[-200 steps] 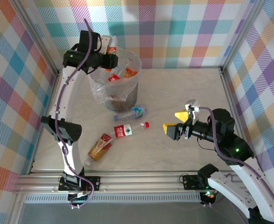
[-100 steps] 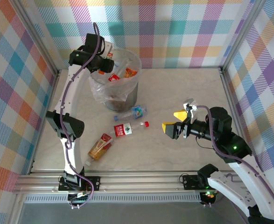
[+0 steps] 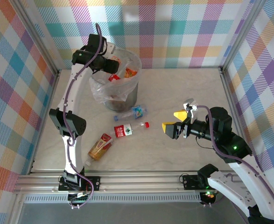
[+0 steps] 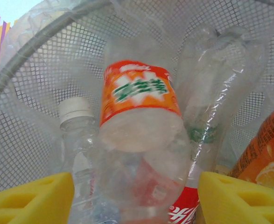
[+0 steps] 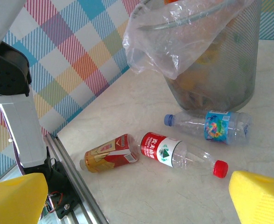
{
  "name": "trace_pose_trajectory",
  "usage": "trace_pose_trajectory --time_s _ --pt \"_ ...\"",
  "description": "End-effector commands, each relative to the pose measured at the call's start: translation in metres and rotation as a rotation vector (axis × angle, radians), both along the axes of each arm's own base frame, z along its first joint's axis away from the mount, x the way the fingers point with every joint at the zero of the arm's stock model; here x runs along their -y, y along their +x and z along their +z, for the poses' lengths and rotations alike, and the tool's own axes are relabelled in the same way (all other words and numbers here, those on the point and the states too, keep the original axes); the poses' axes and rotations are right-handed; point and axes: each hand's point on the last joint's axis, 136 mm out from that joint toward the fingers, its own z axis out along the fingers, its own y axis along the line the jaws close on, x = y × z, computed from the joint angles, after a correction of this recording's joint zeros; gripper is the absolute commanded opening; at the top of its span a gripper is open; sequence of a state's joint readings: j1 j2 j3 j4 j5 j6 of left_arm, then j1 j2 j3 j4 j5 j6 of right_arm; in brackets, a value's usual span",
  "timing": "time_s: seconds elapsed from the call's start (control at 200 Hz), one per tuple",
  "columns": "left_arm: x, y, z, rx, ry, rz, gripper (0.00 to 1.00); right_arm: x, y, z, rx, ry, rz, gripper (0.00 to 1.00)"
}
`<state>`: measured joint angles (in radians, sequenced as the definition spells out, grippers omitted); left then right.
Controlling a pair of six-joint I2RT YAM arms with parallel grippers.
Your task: Put the plastic bottles in the bin
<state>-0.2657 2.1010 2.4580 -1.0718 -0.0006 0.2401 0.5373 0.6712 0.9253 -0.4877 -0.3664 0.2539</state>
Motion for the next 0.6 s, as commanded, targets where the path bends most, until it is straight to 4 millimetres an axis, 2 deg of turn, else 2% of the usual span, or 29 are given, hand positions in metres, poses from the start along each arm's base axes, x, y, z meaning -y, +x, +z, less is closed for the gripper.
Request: trace_pose_trajectory --time_s 0.0,0.18,0.34,0.595 --pt "0.000 -0.003 0.014 0.020 -0.030 0.003 0.70 0.000 -0.001 0.008 0.021 0.017 0.001 1.00" --pt "0.003 -0.011 0.035 0.052 -0.083 0.005 0.71 -0.002 0.002 0.006 0.016 0.015 -0.002 1.00" --pt "0.013 -0.025 0.066 0.092 -0.197 -0.016 0.75 -0.002 0.006 0.002 -0.003 0.010 -0.014 1.00" --pt "0.041 -0.064 0.103 0.085 -0.381 -0.152 0.81 -0.002 0.005 -0.002 -0.012 0.015 -0.013 1.00"
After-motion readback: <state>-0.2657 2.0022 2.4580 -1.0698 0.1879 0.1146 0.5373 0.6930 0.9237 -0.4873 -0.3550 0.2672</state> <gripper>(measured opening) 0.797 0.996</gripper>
